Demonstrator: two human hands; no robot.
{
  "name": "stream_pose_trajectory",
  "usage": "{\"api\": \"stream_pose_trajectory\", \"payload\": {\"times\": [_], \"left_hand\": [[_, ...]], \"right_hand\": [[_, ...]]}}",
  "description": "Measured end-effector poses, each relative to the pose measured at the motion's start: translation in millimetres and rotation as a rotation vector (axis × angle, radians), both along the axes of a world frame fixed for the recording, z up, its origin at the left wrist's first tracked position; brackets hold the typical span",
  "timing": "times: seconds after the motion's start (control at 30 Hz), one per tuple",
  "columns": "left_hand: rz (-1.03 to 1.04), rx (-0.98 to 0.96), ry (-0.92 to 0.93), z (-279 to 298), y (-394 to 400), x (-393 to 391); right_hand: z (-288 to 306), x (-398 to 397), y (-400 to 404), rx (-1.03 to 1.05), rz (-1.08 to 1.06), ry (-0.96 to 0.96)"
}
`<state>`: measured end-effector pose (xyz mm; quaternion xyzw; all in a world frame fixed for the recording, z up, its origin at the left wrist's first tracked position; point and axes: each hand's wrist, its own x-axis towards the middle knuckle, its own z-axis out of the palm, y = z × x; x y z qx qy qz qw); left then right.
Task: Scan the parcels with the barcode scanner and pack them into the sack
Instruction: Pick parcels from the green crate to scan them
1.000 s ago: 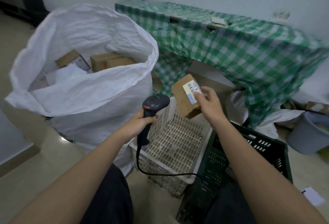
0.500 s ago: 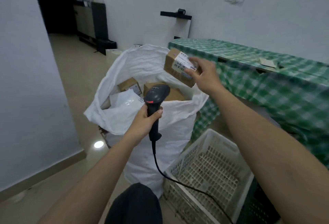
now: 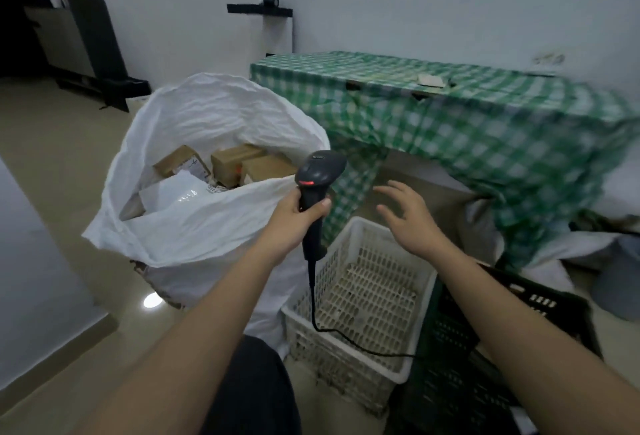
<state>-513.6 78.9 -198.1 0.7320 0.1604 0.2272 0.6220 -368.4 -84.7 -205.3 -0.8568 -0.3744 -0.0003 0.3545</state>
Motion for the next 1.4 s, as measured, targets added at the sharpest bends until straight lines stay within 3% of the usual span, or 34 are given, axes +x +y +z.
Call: {"api": "stream_pose_trajectory", "payload": {"times": [0.37,0.53,0.63,0.77,0.93,1.17,1.4], "left_hand": [[-0.349,0.071,0.279,-83,-122,99],[-0.367,0.055,0.367,-147,-144,168],[-0.356,0.027,0.401,-182,-155,215],[-0.391,-0.011,0.433,-226,-168,268],[-0.48,0.013,0.46,-257,-184,319],[-0.567,-0.078,0.484,-271,-198,348],[-0.48,-0.099,0.437,-268,-193,336]], "right_hand": [[-112,35,-182,-0.142,-0.335,0.389],[-190,95,-207,-0.13,-0.575,0.504],[-247,139,-210,-0.247,-0.647,0.567],[-340,196,-223,-0.551,-0.682,0.695],[-404,228,-236,-0.578,-0.897,0.801],[-462,248,-243,-0.505,-1.05,0.885],[-431,241,-228,-0.461,-1.038,0.958]]}}
